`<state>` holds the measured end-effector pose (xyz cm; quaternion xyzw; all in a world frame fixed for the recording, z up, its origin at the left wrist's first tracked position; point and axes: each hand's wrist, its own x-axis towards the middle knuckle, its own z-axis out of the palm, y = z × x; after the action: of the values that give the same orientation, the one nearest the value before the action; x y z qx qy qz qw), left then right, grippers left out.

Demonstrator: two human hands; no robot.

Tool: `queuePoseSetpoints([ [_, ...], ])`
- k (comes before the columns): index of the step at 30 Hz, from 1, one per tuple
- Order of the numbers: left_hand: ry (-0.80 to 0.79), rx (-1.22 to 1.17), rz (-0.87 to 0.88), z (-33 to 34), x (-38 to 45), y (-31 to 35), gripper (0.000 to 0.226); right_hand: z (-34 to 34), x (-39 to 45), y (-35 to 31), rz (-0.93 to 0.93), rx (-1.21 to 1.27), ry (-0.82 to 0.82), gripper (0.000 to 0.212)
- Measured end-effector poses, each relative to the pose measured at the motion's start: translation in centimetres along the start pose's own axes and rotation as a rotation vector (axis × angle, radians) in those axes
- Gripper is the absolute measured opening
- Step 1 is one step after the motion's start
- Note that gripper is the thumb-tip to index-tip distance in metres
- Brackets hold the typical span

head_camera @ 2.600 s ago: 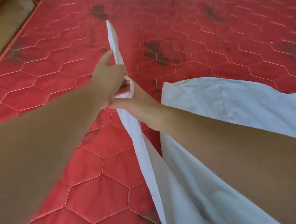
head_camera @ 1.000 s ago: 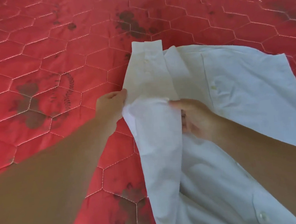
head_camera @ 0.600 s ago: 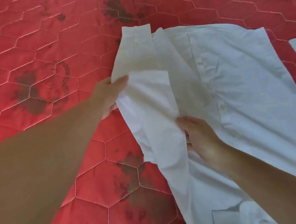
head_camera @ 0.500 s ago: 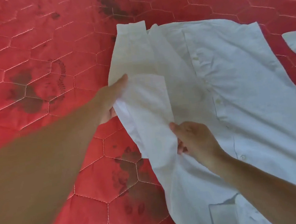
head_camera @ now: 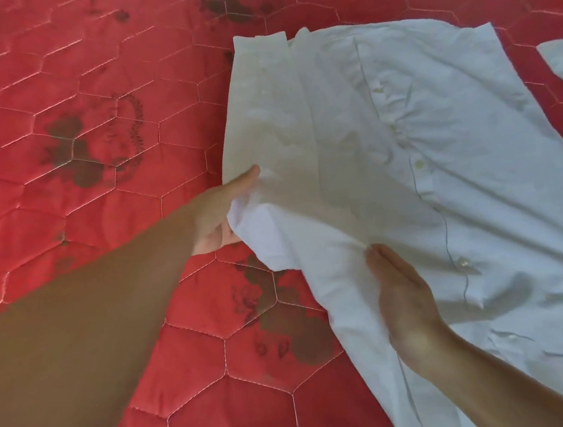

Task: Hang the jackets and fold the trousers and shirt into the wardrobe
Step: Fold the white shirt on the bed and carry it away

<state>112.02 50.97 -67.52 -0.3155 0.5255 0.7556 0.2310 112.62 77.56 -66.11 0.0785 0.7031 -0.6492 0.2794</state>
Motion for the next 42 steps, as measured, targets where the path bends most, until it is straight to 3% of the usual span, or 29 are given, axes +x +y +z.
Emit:
queuePoseSetpoints([
  [1,-0.045,0.002,-0.033,0.1,-0.3,-0.8,0.069,0.1,-0.3,0.0,0.029,0.012,-0.006,0.026],
  [3,-0.141,0.026,-0.104,0.1,-0.9,-2.4,0.063,0.3,-1.4,1.0,-0.008,-0.316,-0.119,0.034],
  [5,-0.212,0.07,-0.18,0.2,-1.6,-3.4,0.054,0.2,-2.9,2.6,-0.081,-0.712,-0.28,0.019],
  [6,-0.235,0.115,-0.2,0.3,-1.9,-3.7,0.052,0.2,-3.6,3.3,-0.105,-0.777,-0.325,0.007],
  [7,-0.245,0.172,-0.2,0.2,-2.1,-3.8,0.048,0.0,-4.1,4.1,-0.132,-0.762,-0.341,0.011],
  [10,-0.196,0.232,-0.143,-0.2,-2.6,-3.5,0.042,-0.5,-5.2,3.9,-0.028,-0.347,-0.295,0.015],
  [13,-0.158,0.233,-0.117,-0.8,-3.4,-3.3,0.043,-1.7,-5.8,2.9,-0.058,-0.264,-0.164,0.019],
  [18,0.016,0.343,-0.069,-0.6,-4.9,-4.3,0.026,-2.4,-8.1,4.0,-0.139,-0.381,-0.129,0.024],
  [21,0.067,0.202,-0.079,0.0,-5.9,-4.5,0.015,-2.4,-9.2,6.0,-0.151,-0.473,-0.156,0.035],
  [24,0.021,0.07,-0.144,-0.2,-6.9,-5.2,0.033,-2.0,-9.6,7.3,-0.096,-0.588,-0.2,0.023],
  [28,0.224,0.146,-0.129,0.2,-7.2,-7.1,0.042,-1.3,-11.3,8.0,-0.098,-0.685,-0.209,0.025],
  [32,0.356,0.175,-0.031,0.5,-7.4,-8.6,0.013,-1.7,-12.8,8.9,-0.219,-0.737,-0.287,0.021],
  [36,0.436,0.168,0.004,0.5,-7.4,-9.1,0.007,-3.1,-12.8,8.6,-0.215,-0.752,-0.444,0.025],
  [42,0.701,0.512,0.072,1.2,-7.1,-9.0,0.014,-2.5,-12.3,9.2,-0.047,-1.011,-0.466,0.024],
])
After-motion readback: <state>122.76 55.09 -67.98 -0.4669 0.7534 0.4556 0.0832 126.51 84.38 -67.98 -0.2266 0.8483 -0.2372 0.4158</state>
